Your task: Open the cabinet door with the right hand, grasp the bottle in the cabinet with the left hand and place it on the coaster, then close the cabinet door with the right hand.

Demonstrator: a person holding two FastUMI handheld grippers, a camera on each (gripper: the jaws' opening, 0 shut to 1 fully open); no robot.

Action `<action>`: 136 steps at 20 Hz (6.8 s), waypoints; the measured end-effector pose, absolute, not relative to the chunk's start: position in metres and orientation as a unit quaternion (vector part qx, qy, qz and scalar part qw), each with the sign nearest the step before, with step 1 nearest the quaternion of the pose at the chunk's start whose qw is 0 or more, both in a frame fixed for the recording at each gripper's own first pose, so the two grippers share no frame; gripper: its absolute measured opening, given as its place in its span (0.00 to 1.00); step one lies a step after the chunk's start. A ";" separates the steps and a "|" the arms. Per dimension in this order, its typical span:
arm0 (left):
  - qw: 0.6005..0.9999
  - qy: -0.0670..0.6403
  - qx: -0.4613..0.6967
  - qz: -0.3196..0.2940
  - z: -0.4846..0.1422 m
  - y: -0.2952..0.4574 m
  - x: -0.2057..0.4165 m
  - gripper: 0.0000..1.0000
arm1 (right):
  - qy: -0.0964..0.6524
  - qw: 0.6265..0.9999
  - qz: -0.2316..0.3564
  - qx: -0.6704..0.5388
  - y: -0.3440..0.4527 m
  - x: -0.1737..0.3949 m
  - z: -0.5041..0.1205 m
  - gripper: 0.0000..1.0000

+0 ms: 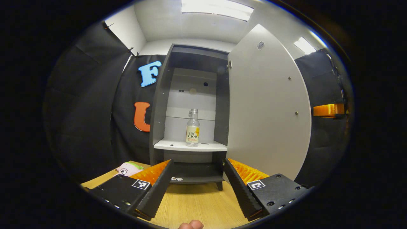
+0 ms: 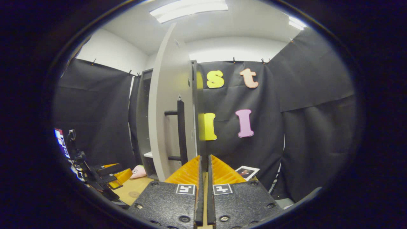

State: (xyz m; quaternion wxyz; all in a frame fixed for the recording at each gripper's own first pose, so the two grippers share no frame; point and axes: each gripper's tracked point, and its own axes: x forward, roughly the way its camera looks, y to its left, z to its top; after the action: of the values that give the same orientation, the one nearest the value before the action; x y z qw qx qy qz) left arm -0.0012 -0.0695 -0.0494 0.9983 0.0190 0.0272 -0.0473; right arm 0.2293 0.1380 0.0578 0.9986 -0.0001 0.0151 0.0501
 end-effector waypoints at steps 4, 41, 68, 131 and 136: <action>0.999 0.015 0.013 -0.037 -0.034 -0.068 0.008 0.95 | 0.007 0.999 0.040 -0.004 0.131 0.234 0.058 0.37; 0.994 0.051 0.069 -0.066 -0.005 -0.052 0.366 0.96 | 0.019 0.991 -0.082 0.103 0.060 0.211 0.015 0.97; 0.999 -0.002 0.043 0.003 0.019 0.054 0.189 0.43 | 0.042 0.996 0.004 0.074 0.122 0.225 0.012 0.97; 0.981 0.038 0.059 0.183 -0.141 0.158 0.027 0.95 | 0.028 0.997 -0.042 0.055 0.128 0.216 0.079 0.98; 0.985 0.020 0.068 0.156 -0.081 0.135 0.027 0.96 | 0.006 0.998 -0.039 0.041 0.124 0.221 0.079 0.97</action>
State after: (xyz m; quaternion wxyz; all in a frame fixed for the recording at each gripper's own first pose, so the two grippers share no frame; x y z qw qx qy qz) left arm 0.0272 0.1347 -0.0806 0.9852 0.0677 0.0199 0.1562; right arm 0.2209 0.1237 0.0792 0.9984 0.0409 0.0065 -0.0395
